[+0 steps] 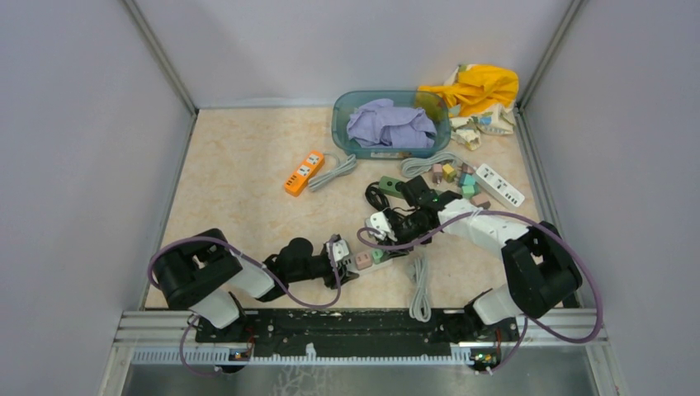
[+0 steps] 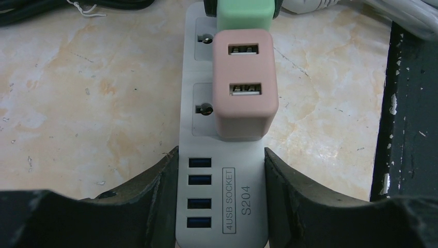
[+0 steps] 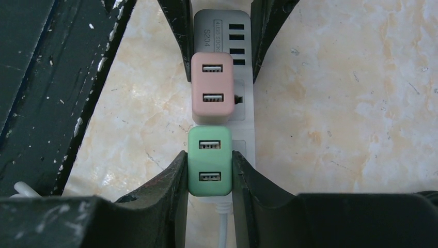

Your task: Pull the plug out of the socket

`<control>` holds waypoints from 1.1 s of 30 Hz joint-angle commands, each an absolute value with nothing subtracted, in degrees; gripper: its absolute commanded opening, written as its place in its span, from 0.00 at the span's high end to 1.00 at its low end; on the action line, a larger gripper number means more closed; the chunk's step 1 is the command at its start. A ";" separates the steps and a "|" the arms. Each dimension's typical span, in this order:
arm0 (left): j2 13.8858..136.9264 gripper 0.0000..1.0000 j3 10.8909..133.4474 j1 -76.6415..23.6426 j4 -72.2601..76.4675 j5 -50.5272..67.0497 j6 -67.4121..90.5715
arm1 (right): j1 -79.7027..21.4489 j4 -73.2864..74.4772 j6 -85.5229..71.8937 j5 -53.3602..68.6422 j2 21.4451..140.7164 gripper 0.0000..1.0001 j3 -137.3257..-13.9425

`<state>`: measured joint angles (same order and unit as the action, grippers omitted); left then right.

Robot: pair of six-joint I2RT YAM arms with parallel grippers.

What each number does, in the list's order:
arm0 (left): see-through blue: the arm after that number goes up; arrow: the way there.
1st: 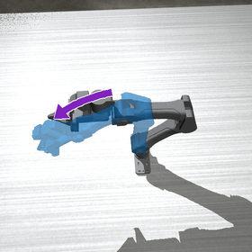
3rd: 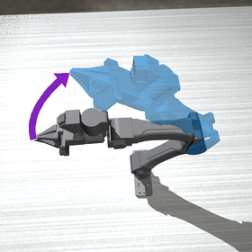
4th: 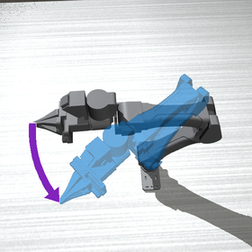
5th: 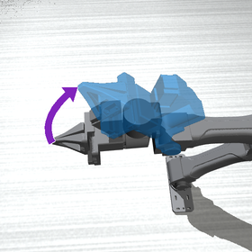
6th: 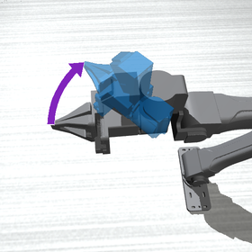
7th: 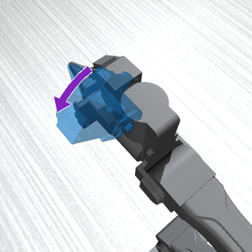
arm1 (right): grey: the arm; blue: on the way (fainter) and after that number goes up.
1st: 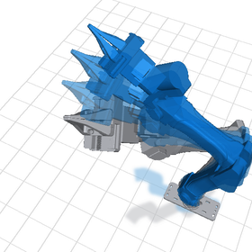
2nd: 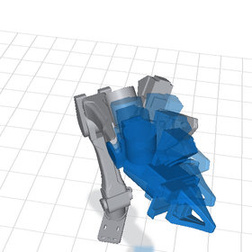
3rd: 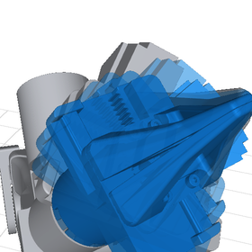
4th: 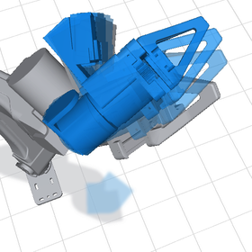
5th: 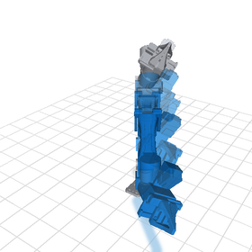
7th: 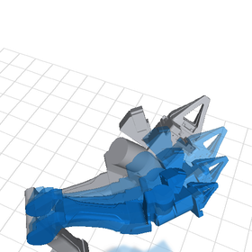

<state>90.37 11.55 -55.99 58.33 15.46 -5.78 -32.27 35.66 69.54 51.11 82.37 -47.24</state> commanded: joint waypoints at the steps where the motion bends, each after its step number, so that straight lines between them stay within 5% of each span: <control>1: 91.03 0.99 12.22 -56.07 58.19 18.01 -5.01 | -33.21 28.14 67.43 54.75 79.29 0.94 -48.58; 15: 90.96 0.99 12.08 -55.90 58.14 18.37 -4.76 | -32.63 36.62 77.79 58.43 80.48 0.99 -48.65; 26: 91.06 0.99 12.02 -55.90 57.73 18.62 -4.61 | -34.22 22.79 59.38 54.95 81.31 1.00 -48.00; 33: 90.58 0.99 11.62 -55.72 57.78 18.30 -4.93 | -29.10 33.79 76.33 58.38 81.57 1.00 -47.47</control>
